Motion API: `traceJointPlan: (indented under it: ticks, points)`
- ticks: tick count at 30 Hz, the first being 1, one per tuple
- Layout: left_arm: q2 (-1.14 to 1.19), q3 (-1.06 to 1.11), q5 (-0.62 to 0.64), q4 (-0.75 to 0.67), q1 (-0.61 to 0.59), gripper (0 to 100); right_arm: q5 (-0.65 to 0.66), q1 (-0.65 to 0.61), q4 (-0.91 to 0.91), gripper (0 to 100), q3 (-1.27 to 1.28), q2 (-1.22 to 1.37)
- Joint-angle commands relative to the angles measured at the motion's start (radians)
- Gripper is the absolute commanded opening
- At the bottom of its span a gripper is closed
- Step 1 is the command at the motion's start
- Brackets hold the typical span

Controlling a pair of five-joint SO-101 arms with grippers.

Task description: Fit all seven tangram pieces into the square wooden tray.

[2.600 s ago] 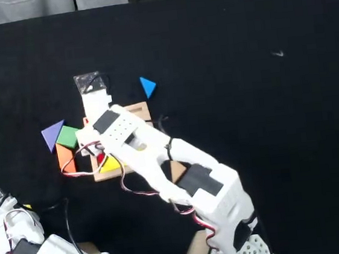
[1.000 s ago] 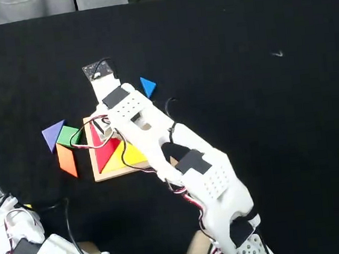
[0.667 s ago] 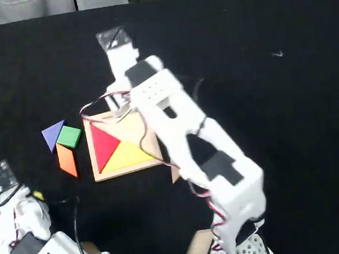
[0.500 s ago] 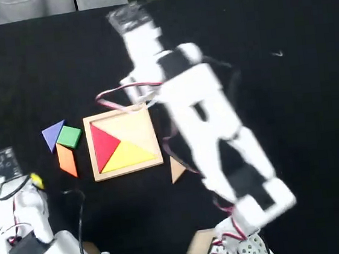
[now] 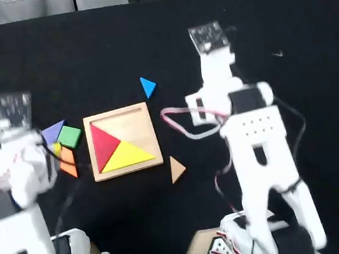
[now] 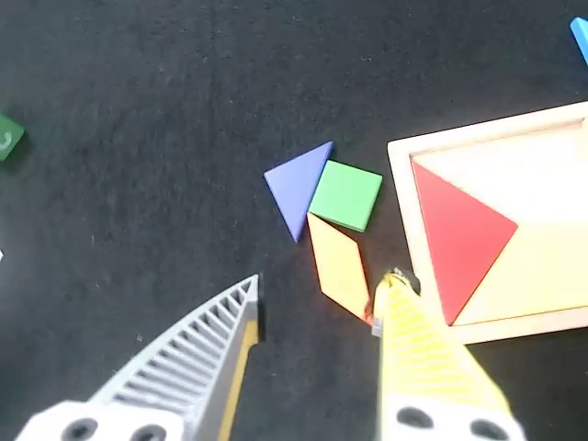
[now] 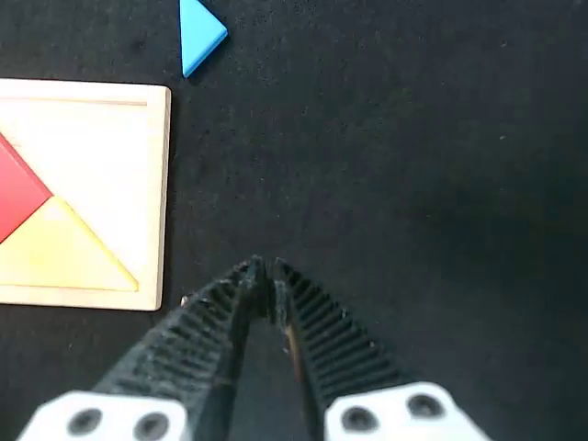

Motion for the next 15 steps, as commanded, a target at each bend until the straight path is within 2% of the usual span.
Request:
traceJointPlan:
  ticks: [1, 4, 7, 12, 15]
  points:
    - [0.328, -0.317, -0.249, 0.094, 0.008, 21, 0.011, 0.011, -0.262, 1.1, 0.254, -0.117]
    - [0.511, -0.472, -0.443, 0.157, 0.008, 21, 0.009, 0.009, -0.417, 1.1, 0.403, -0.131]
    - [0.678, -0.576, -0.585, 0.163, 0.008, 21, 0.006, 0.012, -0.448, 1.1, 0.430, -0.110]
    - [0.956, -0.670, -0.689, 0.034, 0.005, 21, 0.005, 0.009, -0.482, 1.2, 0.424, -0.022]
    - [1.083, -0.707, -0.832, 0.005, -0.022, 21, 0.009, 0.012, -0.519, 1.2, 0.415, 0.044]
